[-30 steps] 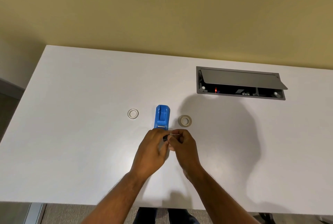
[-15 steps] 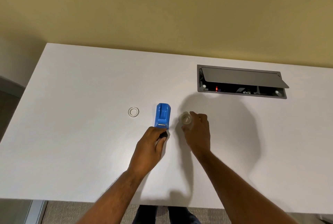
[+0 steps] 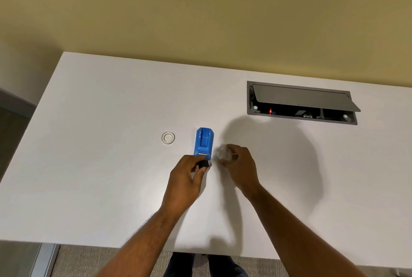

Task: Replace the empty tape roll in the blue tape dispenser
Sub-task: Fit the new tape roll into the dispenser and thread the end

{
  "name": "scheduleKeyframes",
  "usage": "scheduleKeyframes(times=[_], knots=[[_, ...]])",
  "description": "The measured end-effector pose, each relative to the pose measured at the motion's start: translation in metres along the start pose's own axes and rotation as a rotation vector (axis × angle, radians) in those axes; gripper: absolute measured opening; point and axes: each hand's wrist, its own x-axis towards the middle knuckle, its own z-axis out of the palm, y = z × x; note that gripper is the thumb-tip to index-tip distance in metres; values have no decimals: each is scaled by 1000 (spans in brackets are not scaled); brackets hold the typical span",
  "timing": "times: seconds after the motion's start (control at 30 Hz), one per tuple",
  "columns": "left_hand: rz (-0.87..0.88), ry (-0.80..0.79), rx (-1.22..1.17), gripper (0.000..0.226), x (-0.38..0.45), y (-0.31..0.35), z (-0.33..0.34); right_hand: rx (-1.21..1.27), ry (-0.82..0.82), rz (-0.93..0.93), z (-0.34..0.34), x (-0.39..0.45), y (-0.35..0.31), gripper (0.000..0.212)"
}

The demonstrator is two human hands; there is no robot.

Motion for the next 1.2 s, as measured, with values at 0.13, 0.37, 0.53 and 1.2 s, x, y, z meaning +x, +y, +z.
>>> scheduleKeyframes(times=[0.13,0.37,0.53,1.2], knots=[[-36,52,-90,28,8,9,-3,459,-182,144,-13,-21,-11,42],[-79,4,-209,33,17,26,-6,750,-360,100,-25,-42,-35,43],[-64,-11,-211,34,19,30,-12,761,-372,70,-30,-46,-44,44],[-215,-100,-490,25,19,31,-30,587,-281,13,-29,-56,-55,45]])
